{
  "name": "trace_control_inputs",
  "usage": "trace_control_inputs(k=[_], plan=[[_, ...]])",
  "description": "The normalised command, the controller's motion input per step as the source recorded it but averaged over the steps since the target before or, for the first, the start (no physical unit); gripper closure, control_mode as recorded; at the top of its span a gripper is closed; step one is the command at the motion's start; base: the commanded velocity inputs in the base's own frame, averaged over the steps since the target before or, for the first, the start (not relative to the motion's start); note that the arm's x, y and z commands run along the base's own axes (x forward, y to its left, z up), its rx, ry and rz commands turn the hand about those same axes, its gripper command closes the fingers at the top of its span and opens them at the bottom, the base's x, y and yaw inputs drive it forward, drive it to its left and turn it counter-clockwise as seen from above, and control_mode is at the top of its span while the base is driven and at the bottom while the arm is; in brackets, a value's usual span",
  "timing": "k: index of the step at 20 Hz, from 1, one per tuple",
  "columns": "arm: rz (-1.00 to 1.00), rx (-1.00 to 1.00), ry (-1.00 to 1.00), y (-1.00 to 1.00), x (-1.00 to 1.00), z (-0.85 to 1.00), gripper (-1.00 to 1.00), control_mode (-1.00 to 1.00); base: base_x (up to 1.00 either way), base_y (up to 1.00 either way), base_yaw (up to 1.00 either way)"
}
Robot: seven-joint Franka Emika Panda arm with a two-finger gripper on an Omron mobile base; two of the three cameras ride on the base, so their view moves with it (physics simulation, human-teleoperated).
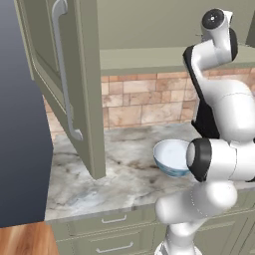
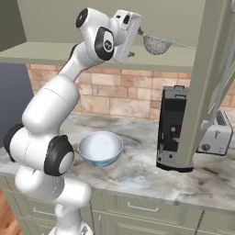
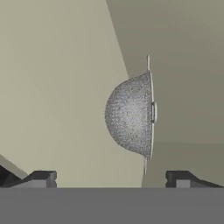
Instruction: Open the cabinet and setup a tea strainer by placing it in the bowl upright.
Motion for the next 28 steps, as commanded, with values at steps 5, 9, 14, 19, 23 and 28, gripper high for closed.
trace_control_inputs(k=[5,9,14,19,23,28], plan=[[0.06,0.00,0.00,-0.12,0.31,0.05,-1.00,-1.00,0.00,0.00,0.00],[0.05,0.00,0.03,-0.12,0.29,0.00,-1.00,-1.00,0.00,0.00,0.00],[0.03,0.00,0.10,-0.12,0.30,0.00,-1.00,-1.00,0.00,0.00,0.00],[0.03,0.00,0.08,-0.11,0.25,0.00,-1.00,-1.00,0.00,0.00,0.00],[0.02,0.00,0.08,-0.02,0.22,0.00,-1.00,-1.00,0.00,0.00,0.00],[0.02,0.00,0.09,0.00,0.19,0.00,-1.00,-1.00,0.00,0.00,0.00]])
